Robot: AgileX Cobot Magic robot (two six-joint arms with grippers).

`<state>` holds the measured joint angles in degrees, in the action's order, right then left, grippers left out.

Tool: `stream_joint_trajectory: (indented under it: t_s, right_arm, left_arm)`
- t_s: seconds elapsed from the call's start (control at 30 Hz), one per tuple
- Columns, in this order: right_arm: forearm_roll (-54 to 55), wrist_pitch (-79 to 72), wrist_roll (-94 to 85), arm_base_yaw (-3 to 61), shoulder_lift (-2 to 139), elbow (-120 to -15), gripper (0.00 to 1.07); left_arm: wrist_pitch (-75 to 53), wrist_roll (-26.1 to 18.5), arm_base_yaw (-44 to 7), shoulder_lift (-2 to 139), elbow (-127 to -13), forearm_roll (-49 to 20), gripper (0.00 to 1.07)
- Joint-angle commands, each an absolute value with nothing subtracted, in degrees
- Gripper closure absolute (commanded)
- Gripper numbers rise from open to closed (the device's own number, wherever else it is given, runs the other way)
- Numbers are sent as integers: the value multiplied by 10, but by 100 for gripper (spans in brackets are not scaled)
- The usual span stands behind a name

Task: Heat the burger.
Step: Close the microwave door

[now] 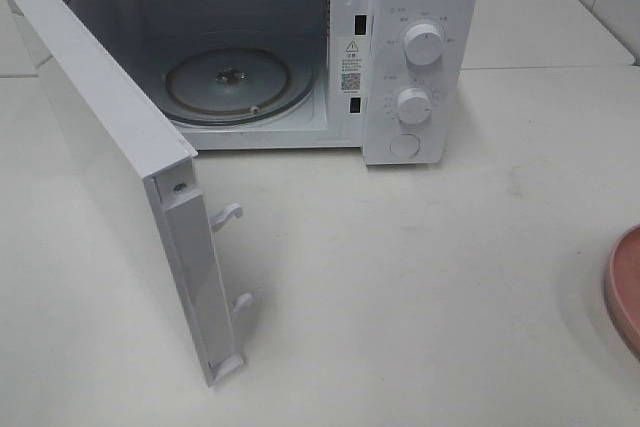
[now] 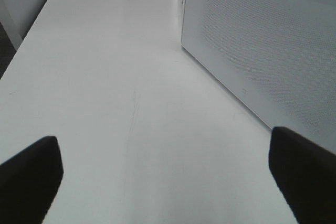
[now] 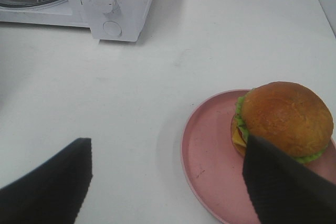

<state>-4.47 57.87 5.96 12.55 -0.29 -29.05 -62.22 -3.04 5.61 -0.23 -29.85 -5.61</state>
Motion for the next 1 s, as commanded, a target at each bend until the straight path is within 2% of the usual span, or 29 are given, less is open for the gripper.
stream_joint_trajectory:
  t_s: [0.03,1.0]
  right_arm:
    - [-45,570,53,120,-20,-288,31]
    - [-45,570,53,120,-20,-288,31]
  left_arm:
    - [-615,-28,58,-6,-297,-57,7]
    - [-615,-28,58,-6,-297,-57,7]
